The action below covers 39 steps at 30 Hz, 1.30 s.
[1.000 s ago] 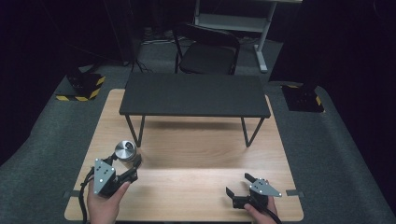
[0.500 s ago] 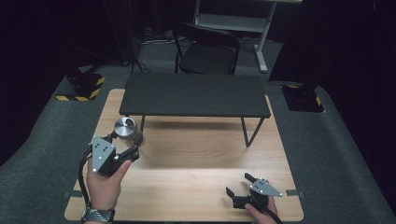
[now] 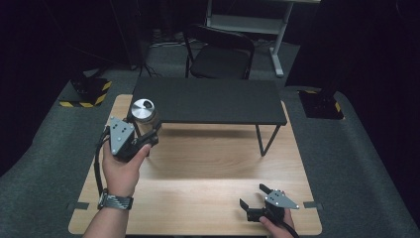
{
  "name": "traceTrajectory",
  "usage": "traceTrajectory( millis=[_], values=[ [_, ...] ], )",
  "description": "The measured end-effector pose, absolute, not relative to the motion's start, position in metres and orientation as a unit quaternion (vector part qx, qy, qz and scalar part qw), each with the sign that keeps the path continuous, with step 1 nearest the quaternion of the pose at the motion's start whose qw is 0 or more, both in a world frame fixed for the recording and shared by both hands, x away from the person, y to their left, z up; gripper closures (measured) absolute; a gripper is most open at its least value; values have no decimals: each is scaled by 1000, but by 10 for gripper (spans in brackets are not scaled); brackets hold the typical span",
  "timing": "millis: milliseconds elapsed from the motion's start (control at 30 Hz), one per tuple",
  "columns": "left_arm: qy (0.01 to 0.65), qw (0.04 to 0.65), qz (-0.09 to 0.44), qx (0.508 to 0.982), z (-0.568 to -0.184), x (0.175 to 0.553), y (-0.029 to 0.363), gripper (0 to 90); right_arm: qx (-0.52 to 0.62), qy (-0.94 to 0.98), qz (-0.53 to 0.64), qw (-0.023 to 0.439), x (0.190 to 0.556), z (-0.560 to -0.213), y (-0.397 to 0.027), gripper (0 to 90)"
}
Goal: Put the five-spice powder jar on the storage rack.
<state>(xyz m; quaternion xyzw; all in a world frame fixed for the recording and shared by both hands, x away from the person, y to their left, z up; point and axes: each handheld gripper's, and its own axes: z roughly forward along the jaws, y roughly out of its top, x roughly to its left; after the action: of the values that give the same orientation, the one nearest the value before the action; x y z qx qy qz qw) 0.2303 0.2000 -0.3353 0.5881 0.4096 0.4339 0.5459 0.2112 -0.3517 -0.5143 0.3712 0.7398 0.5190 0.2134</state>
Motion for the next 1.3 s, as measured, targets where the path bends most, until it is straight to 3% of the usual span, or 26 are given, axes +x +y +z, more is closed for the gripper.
traceTrajectory(
  millis=[467, 1300],
  values=[
    [424, 530, 441, 587, -320, 274, 180, 309, 367, 741, 520, 214, 211, -515, -352, 5],
    [453, 521, 416, 592, -335, 326, 155, 308, 367, 736, 527, 215, 209, -517, -355, 4]
  ],
)
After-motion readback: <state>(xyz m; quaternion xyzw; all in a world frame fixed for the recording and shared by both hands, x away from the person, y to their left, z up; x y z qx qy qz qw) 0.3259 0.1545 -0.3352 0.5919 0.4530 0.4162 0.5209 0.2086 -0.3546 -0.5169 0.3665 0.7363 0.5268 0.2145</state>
